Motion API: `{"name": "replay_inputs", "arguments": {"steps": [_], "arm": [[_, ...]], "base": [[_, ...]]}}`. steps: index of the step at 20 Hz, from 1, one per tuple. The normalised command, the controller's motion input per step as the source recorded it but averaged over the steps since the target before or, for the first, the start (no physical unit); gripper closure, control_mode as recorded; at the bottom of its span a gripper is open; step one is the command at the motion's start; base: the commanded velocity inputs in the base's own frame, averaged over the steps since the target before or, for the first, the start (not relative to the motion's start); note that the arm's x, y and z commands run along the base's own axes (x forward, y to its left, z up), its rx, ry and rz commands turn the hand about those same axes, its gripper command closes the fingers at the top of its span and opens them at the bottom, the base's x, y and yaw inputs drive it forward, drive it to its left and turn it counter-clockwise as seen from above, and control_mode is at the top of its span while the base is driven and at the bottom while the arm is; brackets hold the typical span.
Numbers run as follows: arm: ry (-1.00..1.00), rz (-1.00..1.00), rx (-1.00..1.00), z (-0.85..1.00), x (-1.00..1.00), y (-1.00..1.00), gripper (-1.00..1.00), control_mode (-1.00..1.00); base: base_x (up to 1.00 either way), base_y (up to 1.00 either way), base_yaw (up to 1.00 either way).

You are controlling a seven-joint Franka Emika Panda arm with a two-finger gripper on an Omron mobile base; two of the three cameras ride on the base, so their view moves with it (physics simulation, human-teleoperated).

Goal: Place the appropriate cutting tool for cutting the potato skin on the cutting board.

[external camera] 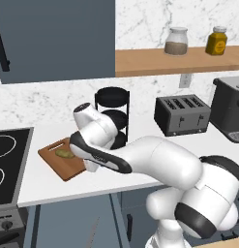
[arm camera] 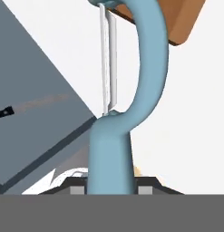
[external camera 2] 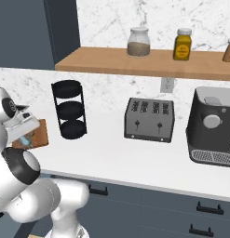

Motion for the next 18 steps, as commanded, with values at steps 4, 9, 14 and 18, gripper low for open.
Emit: {"name": "replay_inputs", "arguments": {"steps": [4, 9, 14, 18], "arm": [[-0.03, 0.34, 0.01, -0.02, 0.34, 0.19, 1.00, -1.00], [-0.02, 0.25, 0.05, -0.28, 0.11, 0.00, 1.00, -1.00], [-0.02, 0.15, 0.14, -0.30, 0.09, 0.04, 1.00, -1.00], [-0.02, 0.11, 0.18, -0.04, 0.45, 0.00, 1.00, -1.00]], "base": [[0.00, 0.00, 0.00], [0.00, 0.00, 0.00], [0.00, 0.00, 0.00], [0.00, 0.00, 0.00]]}}
